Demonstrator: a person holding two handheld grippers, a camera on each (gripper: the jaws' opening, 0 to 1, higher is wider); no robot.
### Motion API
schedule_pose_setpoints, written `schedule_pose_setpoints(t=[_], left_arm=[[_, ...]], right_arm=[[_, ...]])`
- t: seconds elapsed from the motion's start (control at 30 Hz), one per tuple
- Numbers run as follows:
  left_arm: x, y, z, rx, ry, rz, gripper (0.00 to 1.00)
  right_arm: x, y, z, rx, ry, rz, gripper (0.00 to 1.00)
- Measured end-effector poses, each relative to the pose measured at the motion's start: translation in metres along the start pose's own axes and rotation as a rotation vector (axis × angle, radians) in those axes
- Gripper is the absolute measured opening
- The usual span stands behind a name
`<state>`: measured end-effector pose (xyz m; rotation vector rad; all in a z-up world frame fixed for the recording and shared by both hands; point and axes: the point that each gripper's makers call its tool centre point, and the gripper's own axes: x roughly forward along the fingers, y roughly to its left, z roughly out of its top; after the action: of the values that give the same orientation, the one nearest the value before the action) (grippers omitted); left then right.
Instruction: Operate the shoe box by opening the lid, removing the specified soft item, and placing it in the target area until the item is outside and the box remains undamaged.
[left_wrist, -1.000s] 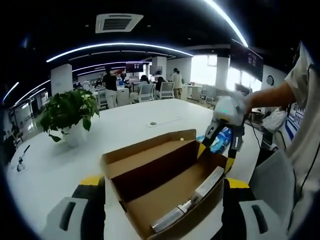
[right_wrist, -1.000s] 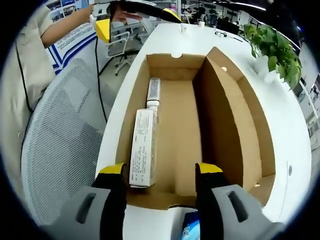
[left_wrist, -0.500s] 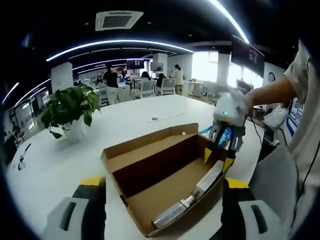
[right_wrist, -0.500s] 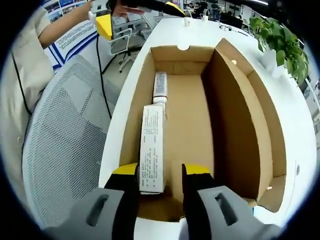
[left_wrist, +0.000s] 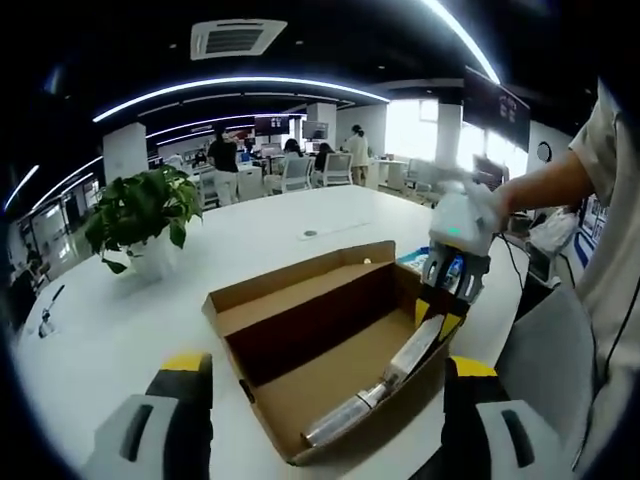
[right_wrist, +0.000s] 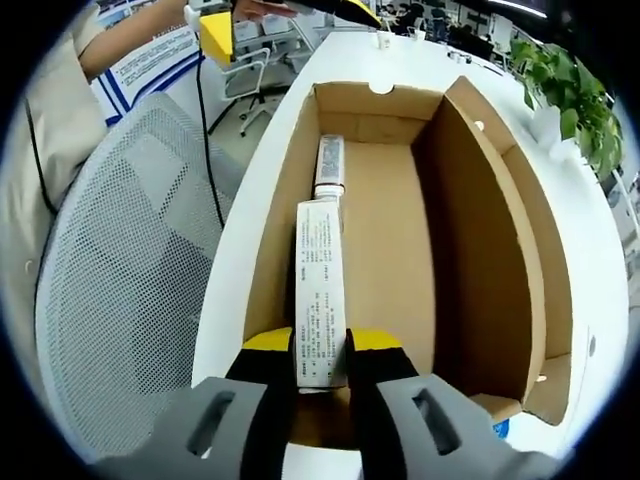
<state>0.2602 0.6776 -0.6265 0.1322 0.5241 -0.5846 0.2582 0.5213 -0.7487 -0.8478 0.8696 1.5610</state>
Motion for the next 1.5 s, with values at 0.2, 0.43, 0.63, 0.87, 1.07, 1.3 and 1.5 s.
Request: schedule_pose_setpoints(t=[0.2, 0.43, 0.63, 0.87, 1.07, 1.3, 1.5], left_arm=[[-0.002, -0.001, -0.001, -0.011, -0.004, -0.003, 0.98], [-0.004, -0.004, 0.006, -0.011, -0.024, -0.012, 1.0], [-0.005, -0.008, 0.008, -0.01, -0.028, -0.019, 1.0], [-0.005, -0.01, 0.012, -0.003, -0.033, -0.016, 1.0], [-0.002, -0.014, 0.018, 0.007, -0.035, -0.027, 1.0], [0.003, -0.022, 0.023, 0.02, -0.038, -0.044, 1.0], [0.006, -0.027, 0.022, 0.026, -0.029, -0.053, 1.0]], right_arm=[[-0.003, 0.0, 0.001, 0.029, -0.001, -0.007, 0.16], [-0.014, 0.002, 0.008, 0.032, -0.015, -0.019, 0.16], [-0.027, 0.004, 0.015, 0.02, -0.033, -0.047, 0.16], [-0.047, 0.002, 0.026, 0.012, -0.086, -0.087, 0.16], [-0.065, 0.002, 0.035, -0.022, -0.125, -0.113, 0.16], [-0.083, 0.003, 0.039, -0.036, -0.154, -0.137, 0.16], [-0.099, 0.005, 0.045, -0.072, -0.186, -0.163, 0.16]])
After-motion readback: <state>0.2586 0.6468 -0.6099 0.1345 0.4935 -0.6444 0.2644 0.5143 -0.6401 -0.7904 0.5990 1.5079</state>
